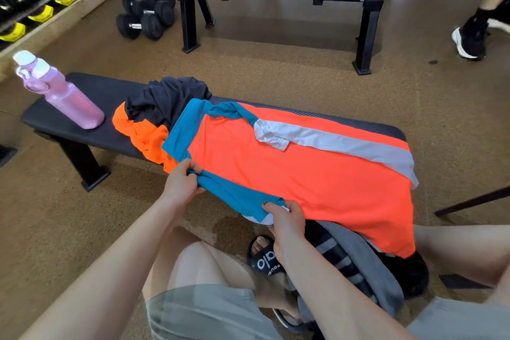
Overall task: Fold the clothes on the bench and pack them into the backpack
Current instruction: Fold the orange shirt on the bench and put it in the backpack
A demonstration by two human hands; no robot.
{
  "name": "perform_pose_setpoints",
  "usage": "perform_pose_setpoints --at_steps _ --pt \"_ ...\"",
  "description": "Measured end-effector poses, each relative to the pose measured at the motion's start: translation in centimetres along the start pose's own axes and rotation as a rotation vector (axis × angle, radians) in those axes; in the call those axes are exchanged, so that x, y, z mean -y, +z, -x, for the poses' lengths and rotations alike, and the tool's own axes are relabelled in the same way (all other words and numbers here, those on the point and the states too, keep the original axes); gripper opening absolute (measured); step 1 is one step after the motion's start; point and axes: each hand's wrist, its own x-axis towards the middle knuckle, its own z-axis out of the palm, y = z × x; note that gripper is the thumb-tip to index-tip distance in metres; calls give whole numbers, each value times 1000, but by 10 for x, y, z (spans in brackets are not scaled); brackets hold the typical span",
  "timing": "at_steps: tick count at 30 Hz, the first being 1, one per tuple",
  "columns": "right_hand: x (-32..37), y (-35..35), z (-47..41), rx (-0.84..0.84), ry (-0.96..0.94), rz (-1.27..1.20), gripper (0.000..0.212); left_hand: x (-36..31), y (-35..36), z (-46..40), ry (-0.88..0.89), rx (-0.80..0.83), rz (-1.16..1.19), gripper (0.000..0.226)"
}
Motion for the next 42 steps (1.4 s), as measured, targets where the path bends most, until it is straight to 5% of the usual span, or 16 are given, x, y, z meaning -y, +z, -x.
perform_pose_setpoints --at_steps 4,9,16,26,32,37,40,42 --pt "3 0 5 13 -1 -34 32 -3 -2 -4 -54 0 34 29" --pt "8 -4 8 -94 -87 100 36 -18 -8 -6 -283 16 298 7" --pt "34 -5 10 5 -71 183 26 -29 -17 -11 -196 248 150 16" --pt "119 -11 -14 244 150 399 9 -72 -6 -36 -249 236 50 3" --pt "139 -16 -64 259 241 410 9 -78 15 -58 -369 256 -28 17" --pt "150 -26 -69 371 270 447 17 -78 17 -62 -204 113 -497 46" --pt "159 -38 -59 343 159 633 33 -76 24 -52 184 -66 -1052 54" --pt "160 -51 -50 281 12 834 38 -78 34 -40 471 -28 -1023 51"
